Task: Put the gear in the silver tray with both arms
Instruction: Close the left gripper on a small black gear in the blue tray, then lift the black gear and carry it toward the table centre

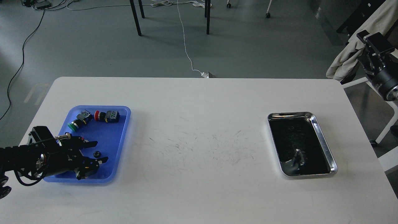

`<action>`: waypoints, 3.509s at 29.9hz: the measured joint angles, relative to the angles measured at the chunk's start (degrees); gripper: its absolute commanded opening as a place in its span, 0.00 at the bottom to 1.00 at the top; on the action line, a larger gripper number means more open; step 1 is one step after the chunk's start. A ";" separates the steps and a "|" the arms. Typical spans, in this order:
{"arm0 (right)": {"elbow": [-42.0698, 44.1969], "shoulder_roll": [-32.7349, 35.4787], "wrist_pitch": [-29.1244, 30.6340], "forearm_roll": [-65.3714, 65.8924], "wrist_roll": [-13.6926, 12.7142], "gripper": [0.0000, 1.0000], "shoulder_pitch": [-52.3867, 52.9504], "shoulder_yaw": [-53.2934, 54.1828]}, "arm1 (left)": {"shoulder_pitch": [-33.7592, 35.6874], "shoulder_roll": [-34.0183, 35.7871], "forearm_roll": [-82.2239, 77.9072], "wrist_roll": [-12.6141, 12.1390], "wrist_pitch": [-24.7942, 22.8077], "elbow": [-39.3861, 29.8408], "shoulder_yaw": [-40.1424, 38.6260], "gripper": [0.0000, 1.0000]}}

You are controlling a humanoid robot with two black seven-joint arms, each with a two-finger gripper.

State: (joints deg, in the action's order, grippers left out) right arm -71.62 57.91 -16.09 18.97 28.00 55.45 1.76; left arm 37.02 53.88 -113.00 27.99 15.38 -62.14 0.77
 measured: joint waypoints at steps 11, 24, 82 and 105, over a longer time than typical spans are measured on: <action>0.00 0.01 0.01 0.10 0.00 0.94 -0.34 -0.13 | -0.72 -0.56 -0.01 0.00 0.08 0.13 -0.01 0.59; -0.07 0.09 0.01 0.24 0.00 0.94 -0.67 -0.08 | -0.72 -1.65 0.14 0.00 0.00 1.58 0.01 0.52; -0.09 -0.34 -0.08 0.45 0.00 0.94 -1.74 -0.06 | -1.61 -1.52 1.50 0.02 -0.11 4.99 0.29 0.22; 1.58 -2.60 -0.08 0.63 0.00 0.94 -2.25 -0.18 | 0.03 1.92 1.83 0.01 -0.30 -0.59 -0.24 0.17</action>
State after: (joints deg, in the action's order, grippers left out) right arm -70.05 55.31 -16.17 19.60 28.00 53.20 1.58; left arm 37.06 55.80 -111.17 28.00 15.08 -62.73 0.53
